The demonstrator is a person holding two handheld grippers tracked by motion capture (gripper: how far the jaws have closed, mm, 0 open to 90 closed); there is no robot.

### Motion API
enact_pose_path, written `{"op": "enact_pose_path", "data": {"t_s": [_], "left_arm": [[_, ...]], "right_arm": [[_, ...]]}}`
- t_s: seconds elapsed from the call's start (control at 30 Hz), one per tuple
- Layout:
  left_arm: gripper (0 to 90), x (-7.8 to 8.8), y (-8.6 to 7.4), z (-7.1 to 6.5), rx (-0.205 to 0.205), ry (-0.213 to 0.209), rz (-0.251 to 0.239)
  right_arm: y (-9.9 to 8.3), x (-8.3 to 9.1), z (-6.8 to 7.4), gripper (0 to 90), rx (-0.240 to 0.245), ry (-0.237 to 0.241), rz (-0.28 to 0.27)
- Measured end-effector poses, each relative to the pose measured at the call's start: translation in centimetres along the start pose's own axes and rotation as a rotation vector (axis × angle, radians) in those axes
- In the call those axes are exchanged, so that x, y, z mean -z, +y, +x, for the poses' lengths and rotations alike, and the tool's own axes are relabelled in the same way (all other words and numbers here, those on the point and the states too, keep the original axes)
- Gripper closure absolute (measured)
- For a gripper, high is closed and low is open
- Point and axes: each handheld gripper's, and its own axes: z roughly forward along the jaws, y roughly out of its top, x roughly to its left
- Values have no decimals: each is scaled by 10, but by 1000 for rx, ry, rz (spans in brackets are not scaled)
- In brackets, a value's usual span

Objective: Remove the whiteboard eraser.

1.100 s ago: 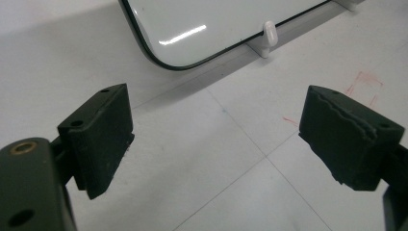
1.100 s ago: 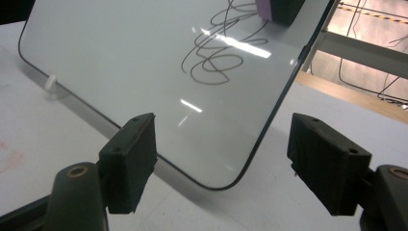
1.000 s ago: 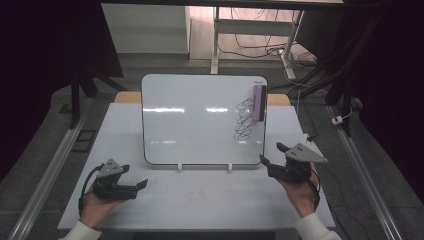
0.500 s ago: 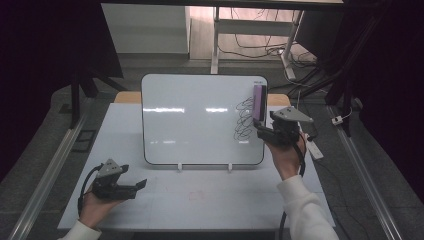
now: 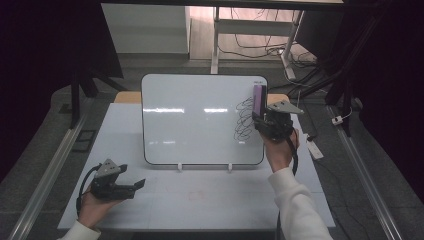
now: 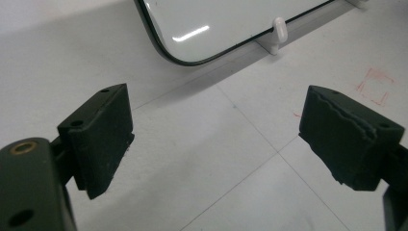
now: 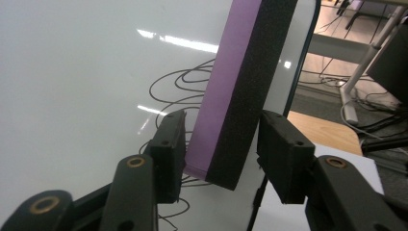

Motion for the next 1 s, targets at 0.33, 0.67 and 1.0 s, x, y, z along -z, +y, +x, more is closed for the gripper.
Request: {"op": "enact_pose_path", "data": {"t_s": [0.33,0.67,1.0], "left_arm": [[123,0,0,0,-4,4,1],[133,0,2,-4,-25,-6,-3],[179,2,22,-15,-83,-73,-52]], "right_arm": [[1,5,-1,631,-28,-22,-21],[-3,44,1,647,31,148,-75],[-39,57,10,648,136,388,-39]]}}
